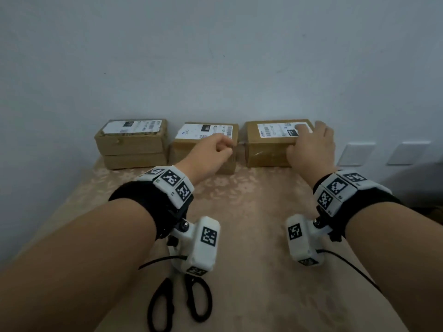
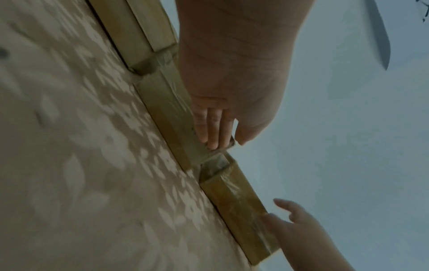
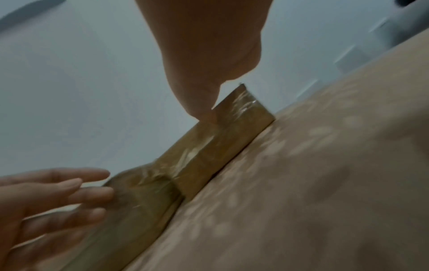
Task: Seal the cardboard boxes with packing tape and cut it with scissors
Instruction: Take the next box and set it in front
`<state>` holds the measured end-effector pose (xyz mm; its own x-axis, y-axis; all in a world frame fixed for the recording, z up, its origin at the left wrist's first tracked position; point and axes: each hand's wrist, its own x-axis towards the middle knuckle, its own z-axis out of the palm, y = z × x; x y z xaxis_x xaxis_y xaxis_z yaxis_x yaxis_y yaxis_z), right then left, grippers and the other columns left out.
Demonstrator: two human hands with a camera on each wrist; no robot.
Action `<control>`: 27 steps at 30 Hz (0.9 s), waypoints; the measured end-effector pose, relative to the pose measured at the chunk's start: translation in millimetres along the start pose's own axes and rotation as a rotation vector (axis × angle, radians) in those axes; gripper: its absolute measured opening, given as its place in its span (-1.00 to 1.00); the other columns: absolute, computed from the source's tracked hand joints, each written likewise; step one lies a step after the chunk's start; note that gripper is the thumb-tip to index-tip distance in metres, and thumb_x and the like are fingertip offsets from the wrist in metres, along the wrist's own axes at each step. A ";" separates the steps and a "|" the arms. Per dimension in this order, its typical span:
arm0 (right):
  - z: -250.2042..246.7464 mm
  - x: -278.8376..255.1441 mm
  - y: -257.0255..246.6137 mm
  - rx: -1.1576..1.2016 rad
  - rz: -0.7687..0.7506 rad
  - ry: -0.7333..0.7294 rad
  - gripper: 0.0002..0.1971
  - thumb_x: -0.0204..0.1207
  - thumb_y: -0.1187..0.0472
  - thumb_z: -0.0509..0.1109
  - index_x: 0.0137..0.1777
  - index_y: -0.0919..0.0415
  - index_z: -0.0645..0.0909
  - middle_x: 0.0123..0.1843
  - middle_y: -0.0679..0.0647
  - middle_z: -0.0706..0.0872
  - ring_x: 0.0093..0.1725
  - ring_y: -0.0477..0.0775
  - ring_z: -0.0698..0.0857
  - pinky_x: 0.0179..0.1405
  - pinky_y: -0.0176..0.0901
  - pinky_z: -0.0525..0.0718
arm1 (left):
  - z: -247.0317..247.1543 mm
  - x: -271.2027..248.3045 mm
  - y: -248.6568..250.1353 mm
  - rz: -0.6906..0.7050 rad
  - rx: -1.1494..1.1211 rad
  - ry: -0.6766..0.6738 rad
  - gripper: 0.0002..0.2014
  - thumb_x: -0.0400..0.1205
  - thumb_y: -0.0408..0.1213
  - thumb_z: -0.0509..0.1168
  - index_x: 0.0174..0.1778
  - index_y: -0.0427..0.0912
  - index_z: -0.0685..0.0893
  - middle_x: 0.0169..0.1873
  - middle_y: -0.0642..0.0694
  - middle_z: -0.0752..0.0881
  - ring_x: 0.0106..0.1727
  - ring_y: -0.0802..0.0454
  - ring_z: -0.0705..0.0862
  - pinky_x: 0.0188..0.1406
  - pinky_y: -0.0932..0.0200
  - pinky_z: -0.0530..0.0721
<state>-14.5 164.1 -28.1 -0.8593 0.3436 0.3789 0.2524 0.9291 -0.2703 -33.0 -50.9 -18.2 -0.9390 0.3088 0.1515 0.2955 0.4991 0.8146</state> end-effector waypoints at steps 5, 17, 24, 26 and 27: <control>-10.0 -0.1 -67.3 0.356 -0.213 -0.108 -0.62 0.66 0.15 0.20 0.44 0.23 0.50 0.38 0.19 0.52 0.35 0.16 0.48 0.26 -0.16 0.39 | -45.2 5.7 -12.2 0.003 0.323 0.274 -0.72 0.69 -0.24 0.17 0.31 -0.14 0.55 0.21 -0.13 0.51 0.19 -0.05 0.52 0.24 0.12 0.48; 16.7 -27.1 -113.7 0.763 0.130 -0.193 -0.58 0.55 0.01 0.43 0.27 0.16 0.39 0.30 0.12 0.44 0.11 0.06 0.55 0.23 -0.04 0.58 | -59.2 -22.3 -37.0 -0.076 0.303 0.212 -0.56 0.76 -0.01 0.01 -0.16 -0.32 0.54 -0.26 -0.16 0.62 -0.21 -0.10 0.56 -0.32 0.10 0.39; 9.5 -52.7 -108.0 0.832 0.142 -0.327 -0.50 0.59 0.16 0.41 0.46 0.25 0.36 0.32 0.06 0.64 0.26 0.09 0.65 0.29 0.05 0.63 | -65.9 -38.2 -31.9 -0.223 -0.095 0.355 -0.58 0.74 0.06 -0.02 0.21 -0.28 0.32 -0.25 0.06 0.48 -0.27 0.27 0.47 -0.48 0.39 0.45; 2.1 -61.3 -105.8 0.855 0.145 -0.357 -0.49 0.59 0.17 0.40 0.48 0.24 0.34 0.32 0.06 0.64 0.24 0.09 0.66 0.27 0.08 0.66 | -66.2 -48.1 -26.6 -0.250 -0.161 0.344 -0.61 0.74 0.08 -0.02 0.17 -0.23 0.27 -0.20 0.04 0.52 -0.22 0.24 0.54 -0.44 0.49 0.54; -2.1 -65.6 -103.6 0.877 0.145 -0.371 -0.49 0.59 0.15 0.40 0.47 0.23 0.34 0.30 0.06 0.65 0.22 0.09 0.68 0.24 0.10 0.68 | -65.3 -51.8 -24.8 -0.271 -0.198 0.330 -0.61 0.73 0.10 -0.01 0.16 -0.20 0.27 -0.15 0.01 0.56 -0.14 0.17 0.61 -0.27 0.40 0.64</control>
<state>16.7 45.6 -23.0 -0.9698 0.2424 0.0259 0.0747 0.3968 -0.9149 -3.2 -132.1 -9.7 -0.9929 -0.1008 0.0626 0.0233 0.3524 0.9355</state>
